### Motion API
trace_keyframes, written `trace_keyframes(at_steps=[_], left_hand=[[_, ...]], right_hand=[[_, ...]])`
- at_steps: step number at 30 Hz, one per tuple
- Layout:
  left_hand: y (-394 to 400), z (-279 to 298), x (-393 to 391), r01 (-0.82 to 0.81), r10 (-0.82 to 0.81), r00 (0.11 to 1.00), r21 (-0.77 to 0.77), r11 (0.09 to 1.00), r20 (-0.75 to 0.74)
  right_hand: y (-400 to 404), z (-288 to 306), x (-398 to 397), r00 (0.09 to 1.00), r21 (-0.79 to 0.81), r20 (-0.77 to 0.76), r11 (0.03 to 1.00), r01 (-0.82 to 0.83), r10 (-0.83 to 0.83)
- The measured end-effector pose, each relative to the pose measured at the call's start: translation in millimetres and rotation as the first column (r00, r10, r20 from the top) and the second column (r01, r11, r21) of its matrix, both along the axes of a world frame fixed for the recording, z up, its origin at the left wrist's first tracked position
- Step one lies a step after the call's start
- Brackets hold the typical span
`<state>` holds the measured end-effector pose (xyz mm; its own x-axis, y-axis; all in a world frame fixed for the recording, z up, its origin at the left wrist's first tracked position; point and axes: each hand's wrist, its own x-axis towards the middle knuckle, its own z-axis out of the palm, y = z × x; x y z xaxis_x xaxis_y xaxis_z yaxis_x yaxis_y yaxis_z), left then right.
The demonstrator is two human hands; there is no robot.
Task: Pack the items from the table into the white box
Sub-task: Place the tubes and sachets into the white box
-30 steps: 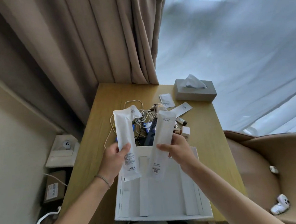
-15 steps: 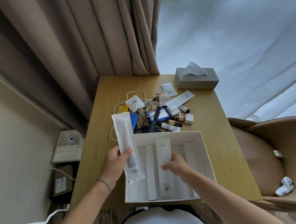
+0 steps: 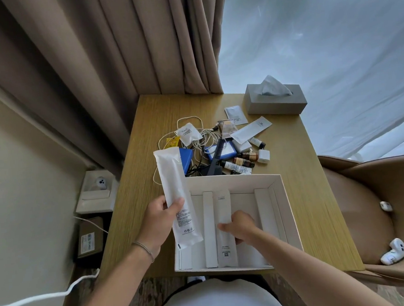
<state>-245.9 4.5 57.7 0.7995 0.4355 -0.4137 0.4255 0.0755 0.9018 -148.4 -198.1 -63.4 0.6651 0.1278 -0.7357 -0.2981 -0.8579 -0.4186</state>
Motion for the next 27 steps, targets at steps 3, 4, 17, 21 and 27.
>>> trace_keyframes(at_steps=[3, 4, 17, 21, 27], left_hand=[[-4, 2, 1, 0.016, -0.016, 1.000, -0.002, 1.000, 0.003], [-7, 3, 1, 0.027, -0.027, 1.000, -0.007, 1.000, 0.003], [-71, -20, 27, 0.437, -0.458, 0.843, -0.139, 0.889, -0.281], [-89, -40, 44, 0.463, -0.507, 0.779, -0.206, 0.862, -0.370], [-115, -70, 65, 0.479, -0.519, 0.758, -0.203, 0.854, -0.396]], right_hand=[[-5, 4, 4, 0.955, -0.226, 0.092, 0.940, -0.255, 0.281], [-6, 5, 6, 0.917, -0.322, 0.132, 0.891, -0.319, 0.376], [-42, 64, 26, 0.918, -0.101, 0.370, 0.988, -0.113, 0.143], [-54, 93, 26, 0.896, -0.016, 0.441, 0.999, -0.046, 0.048], [-64, 108, 21, 0.896, 0.048, 0.445, 0.998, -0.030, 0.006]])
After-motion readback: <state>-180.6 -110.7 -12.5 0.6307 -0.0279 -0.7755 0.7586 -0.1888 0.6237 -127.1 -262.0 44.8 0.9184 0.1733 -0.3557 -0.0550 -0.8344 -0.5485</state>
